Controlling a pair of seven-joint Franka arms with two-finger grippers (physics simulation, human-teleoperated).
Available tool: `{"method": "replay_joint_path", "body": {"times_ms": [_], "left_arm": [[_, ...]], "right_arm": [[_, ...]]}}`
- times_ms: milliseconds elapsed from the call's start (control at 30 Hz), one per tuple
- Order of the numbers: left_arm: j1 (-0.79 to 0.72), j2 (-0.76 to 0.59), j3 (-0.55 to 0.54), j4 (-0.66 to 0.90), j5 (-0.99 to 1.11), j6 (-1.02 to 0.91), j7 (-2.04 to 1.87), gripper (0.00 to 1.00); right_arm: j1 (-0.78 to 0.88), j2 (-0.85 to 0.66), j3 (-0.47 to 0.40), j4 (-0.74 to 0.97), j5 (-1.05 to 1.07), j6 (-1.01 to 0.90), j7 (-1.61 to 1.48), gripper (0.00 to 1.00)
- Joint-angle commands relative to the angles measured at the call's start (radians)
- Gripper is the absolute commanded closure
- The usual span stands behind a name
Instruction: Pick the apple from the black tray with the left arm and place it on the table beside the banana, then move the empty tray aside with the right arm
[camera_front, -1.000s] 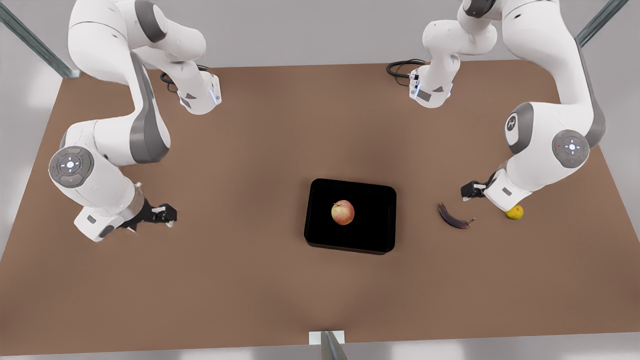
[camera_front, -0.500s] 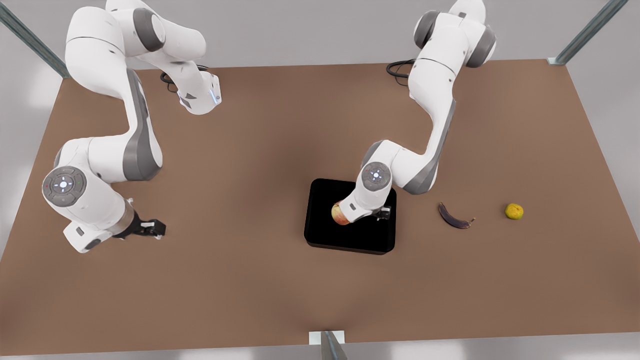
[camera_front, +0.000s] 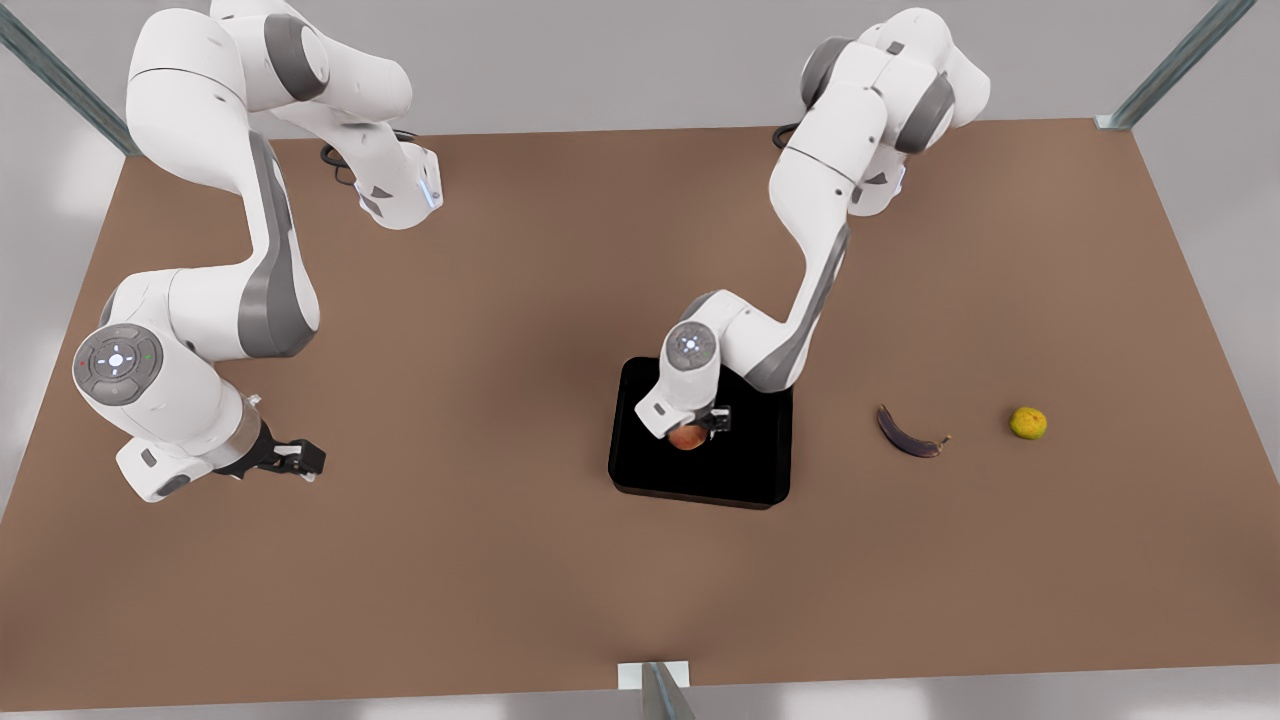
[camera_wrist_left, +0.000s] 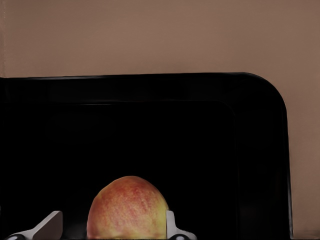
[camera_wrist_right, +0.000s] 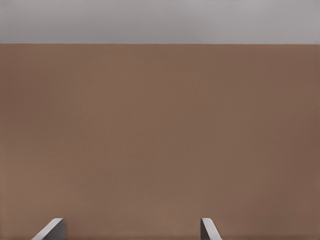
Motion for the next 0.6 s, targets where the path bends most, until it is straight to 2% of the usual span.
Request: {"method": "replay_joint_path", "body": {"times_ms": [0,133,567], "left_arm": [[-0.002,-0.048,0.000,-0.053,0.026,0.047,-0.195,0.00],[-0.006,-0.071,-0.001,-0.096,0.036,0.046,-0.196,0.00],[-0.020,-0.025,-0.008,-0.115,0.036,0.147,-0.209,0.00]], "right_arm": [[0.000,-0.001,0.000,0.001,0.000,0.001,0.026,0.00],[0.000,0.000,0.000,0.001,0.000,0.001,0.026,0.00],[0.000,0.002,0.002,0.001,-0.002,0.001,0.026,0.00]]}}
